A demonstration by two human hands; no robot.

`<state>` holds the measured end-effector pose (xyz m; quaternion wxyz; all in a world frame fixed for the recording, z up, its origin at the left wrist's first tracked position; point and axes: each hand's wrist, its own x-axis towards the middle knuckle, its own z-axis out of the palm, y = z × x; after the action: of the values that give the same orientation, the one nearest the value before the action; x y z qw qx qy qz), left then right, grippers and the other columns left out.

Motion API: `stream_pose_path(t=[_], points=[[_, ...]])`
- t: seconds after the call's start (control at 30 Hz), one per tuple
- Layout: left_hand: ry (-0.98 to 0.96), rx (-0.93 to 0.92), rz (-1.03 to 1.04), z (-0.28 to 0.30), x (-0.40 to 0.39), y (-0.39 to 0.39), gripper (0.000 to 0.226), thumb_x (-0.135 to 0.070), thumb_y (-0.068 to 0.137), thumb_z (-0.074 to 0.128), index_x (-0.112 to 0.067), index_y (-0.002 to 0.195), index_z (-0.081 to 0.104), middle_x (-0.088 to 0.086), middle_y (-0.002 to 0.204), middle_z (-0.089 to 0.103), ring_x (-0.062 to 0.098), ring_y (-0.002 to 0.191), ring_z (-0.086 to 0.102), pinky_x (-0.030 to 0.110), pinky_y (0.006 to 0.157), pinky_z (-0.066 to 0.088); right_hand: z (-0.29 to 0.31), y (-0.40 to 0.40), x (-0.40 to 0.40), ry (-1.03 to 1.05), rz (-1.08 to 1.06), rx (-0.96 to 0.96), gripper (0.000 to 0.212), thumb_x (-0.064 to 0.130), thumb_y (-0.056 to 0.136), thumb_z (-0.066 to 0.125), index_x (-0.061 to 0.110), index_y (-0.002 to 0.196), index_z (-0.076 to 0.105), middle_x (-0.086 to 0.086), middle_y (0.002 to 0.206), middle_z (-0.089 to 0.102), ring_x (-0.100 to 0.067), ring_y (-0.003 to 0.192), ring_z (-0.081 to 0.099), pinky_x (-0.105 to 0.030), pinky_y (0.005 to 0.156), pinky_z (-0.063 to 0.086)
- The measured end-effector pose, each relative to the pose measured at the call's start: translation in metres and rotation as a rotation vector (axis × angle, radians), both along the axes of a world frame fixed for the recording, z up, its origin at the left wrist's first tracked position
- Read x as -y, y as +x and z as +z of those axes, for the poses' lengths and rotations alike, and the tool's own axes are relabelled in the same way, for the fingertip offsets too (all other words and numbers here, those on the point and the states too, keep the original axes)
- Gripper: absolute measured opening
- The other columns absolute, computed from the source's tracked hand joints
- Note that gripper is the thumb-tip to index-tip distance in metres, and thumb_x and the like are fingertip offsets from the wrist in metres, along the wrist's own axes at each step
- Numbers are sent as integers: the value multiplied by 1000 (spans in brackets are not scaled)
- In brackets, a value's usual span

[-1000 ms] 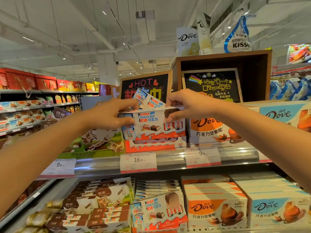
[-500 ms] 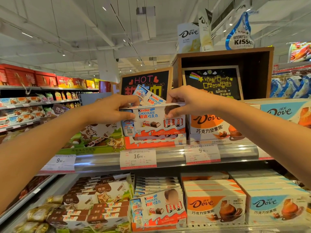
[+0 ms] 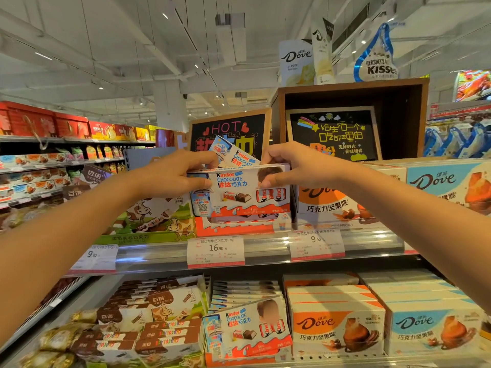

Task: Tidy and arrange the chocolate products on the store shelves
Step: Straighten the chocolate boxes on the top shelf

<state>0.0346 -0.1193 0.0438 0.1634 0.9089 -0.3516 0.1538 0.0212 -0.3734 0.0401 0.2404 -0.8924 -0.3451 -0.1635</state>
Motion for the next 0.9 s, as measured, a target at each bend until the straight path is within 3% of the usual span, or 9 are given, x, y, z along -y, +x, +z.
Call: stream_pose_path(t=[0.13,0.23,0.4,0.47,0.67,0.8,0.9], points=[[-20,-16,-12,-1,-1,3,20,-19,92,55,-9,107,49,-2,121,56,19,110,57,41,77,58,2,-1,0,2,1,-52,22,23,79,71,11,93,58,7,91,61,-2,84,60,-18,71,44],[9,-2,2,-1,-4,6,26,-36,85,57,-17,102,50,-6,119,58,17,109,58,46,77,57,7,-2,2,-71,-11,-122,20,18,79,71,18,94,57,9,95,61,-3,88,59,-18,74,43],[159,125,-18,-2,-7,7,75,-78,58,54,-19,103,60,-7,115,63,7,103,59,39,80,55,15,-2,0,-227,-37,-192,35,10,77,72,33,94,51,18,102,55,-4,97,55,-15,72,40],[170,178,-32,-5,-7,8,87,-87,52,48,-18,103,63,-4,115,63,11,105,58,37,82,54,15,0,-1,-227,-27,-176,37,9,77,72,35,91,49,21,101,53,-4,99,54,-16,75,39],[203,186,-53,-1,-5,9,93,-90,51,44,-11,96,64,5,110,65,28,106,57,50,85,49,15,-2,-4,-246,1,-166,34,8,77,72,30,93,52,13,112,56,-14,117,51,-34,98,43],[231,161,-62,2,-4,11,90,-89,50,47,-10,91,65,3,109,65,26,106,57,50,84,49,17,0,-8,-307,-43,-184,35,14,80,70,20,112,55,5,121,56,-17,118,49,-41,103,41],[228,108,-67,5,-2,10,78,-78,52,59,-11,91,67,2,111,65,22,107,58,47,85,51,18,1,-10,-348,-44,-206,35,15,83,68,22,114,53,6,119,55,-16,117,49,-39,103,40]])
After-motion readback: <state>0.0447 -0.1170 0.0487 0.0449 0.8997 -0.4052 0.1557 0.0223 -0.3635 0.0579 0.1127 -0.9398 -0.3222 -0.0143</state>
